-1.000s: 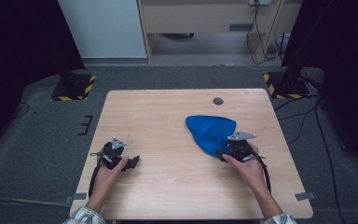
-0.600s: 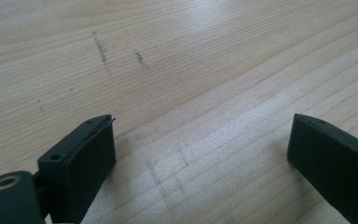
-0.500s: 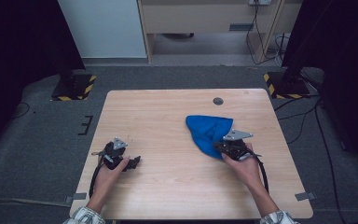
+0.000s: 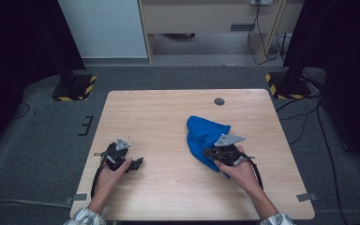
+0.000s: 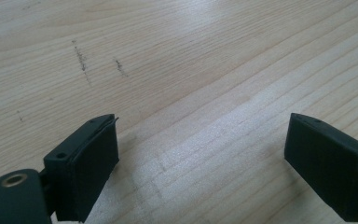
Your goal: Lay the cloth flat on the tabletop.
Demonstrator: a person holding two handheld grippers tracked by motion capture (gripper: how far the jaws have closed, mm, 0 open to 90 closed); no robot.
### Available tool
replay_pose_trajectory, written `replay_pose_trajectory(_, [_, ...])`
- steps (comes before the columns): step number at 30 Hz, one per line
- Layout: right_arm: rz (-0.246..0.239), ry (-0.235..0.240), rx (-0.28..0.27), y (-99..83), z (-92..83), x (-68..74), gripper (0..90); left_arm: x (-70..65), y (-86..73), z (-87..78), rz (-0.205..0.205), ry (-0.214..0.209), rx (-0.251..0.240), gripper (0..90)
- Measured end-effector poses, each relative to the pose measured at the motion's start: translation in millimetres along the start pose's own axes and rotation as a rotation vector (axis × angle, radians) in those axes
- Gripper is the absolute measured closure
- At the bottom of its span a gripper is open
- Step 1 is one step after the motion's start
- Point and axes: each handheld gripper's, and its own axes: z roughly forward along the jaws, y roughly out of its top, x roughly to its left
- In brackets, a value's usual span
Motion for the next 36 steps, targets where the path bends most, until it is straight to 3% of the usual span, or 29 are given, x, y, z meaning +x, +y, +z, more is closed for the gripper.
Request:
replay_pose_trajectory(4, [-0.032, 0.07, 0.008, 3.4, 3.6, 12.1, 87.9, -1.3, 0.7, -1.4, -0.001, -0.003, -0.005, 9.4])
replay_pose_trajectory(6, [-0.039, 0.066, 0.016, 3.7, 3.8, 13.4, 87.8, -1.9, 1.1, -2.2, 0.001, -0.004, -0.007, 9.5])
replay_pose_trajectory(8, [-0.052, 0.021, 0.049, 2.3, 2.6, 12.4, 87.4, -4.3, 2.6, -4.3, 0.008, -0.009, -0.015, 9.8])
replay_pose_trajectory(10, [-0.035, -0.024, 0.059, -0.6, -0.9, 6.6, 86.9, -7.7, 5.0, -6.1, 0.013, -0.018, -0.032, 10.0])
replay_pose_trajectory(11, [-0.008, -0.076, 0.055, -3.1, -5.5, -1.2, 84.1, -9.5, 6.4, -6.5, 0.015, -0.025, -0.035, 10.0])
replay_pose_trajectory(13, [0.044, -0.13, 0.063, -5.8, -8.8, -8.3, 70.3, -16.0, 12.7, -7.4, 0.024, -0.044, -0.056, 10.1])
replay_pose_trajectory(14, [0.044, -0.13, 0.063, -5.8, -8.8, -8.3, 70.3, -16.0, 12.7, -7.4, 0.024, -0.044, -0.056, 10.1])
replay_pose_trajectory(15, [0.098, -0.144, 0.049, -8.7, -12.0, -14.9, 58.1, -23.7, 19.3, -7.0, 0.037, -0.06, -0.071, 10.1])
replay_pose_trajectory(16, [0.098, -0.144, 0.049, -8.7, -12.0, -14.9, 58.1, -23.7, 19.3, -7.0, 0.037, -0.06, -0.071, 10.1])
replay_pose_trajectory(17, [0.114, -0.167, 0.043, -9.6, -13.8, -16.6, 44.7, -29.1, 23.9, -6.3, 0.05, -0.073, -0.081, 10.1])
replay_pose_trajectory(19, [0.119, -0.164, 0.044, -10.0, -14.1, -17.0, 42.2, -36.7, 30.7, -3.4, 0.062, -0.1, -0.089, 10.2])
replay_pose_trajectory(21, [0.128, -0.182, 0.052, -11.3, -12.1, -15.8, 31.6, -45.2, 40.2, 2.7, 0.069, -0.128, -0.094, 10.6])
replay_pose_trajectory(24, [0.132, -0.187, 0.055, -10.8, -10.2, -14.5, 26.9, -54.8, 55.1, 13.8, 0.09, -0.153, -0.085, 10.9])
replay_pose_trajectory(30, [0.147, -0.177, 0.069, -10.4, -7.8, -11.4, 25.5, -71.6, 89.8, 34.0, 0.122, -0.177, -0.077, 13.2])
replay_pose_trajectory(32, [0.152, -0.179, 0.069, -11.0, -8.6, -11.4, 31.7, -76.5, 101.0, 40.4, 0.13, -0.192, -0.072, 13.8])
replay_pose_trajectory(33, [0.147, -0.17, 0.065, -11.2, -9.9, -12.0, 47.3, -79.1, 106.3, 43.5, 0.135, -0.193, -0.07, 14.8])
replay_pose_trajectory(36, [0.143, -0.171, 0.061, -11.5, -11.8, -12.3, 54.7, -85.8, 120.1, 50.1, 0.142, -0.214, -0.083, 16.3])
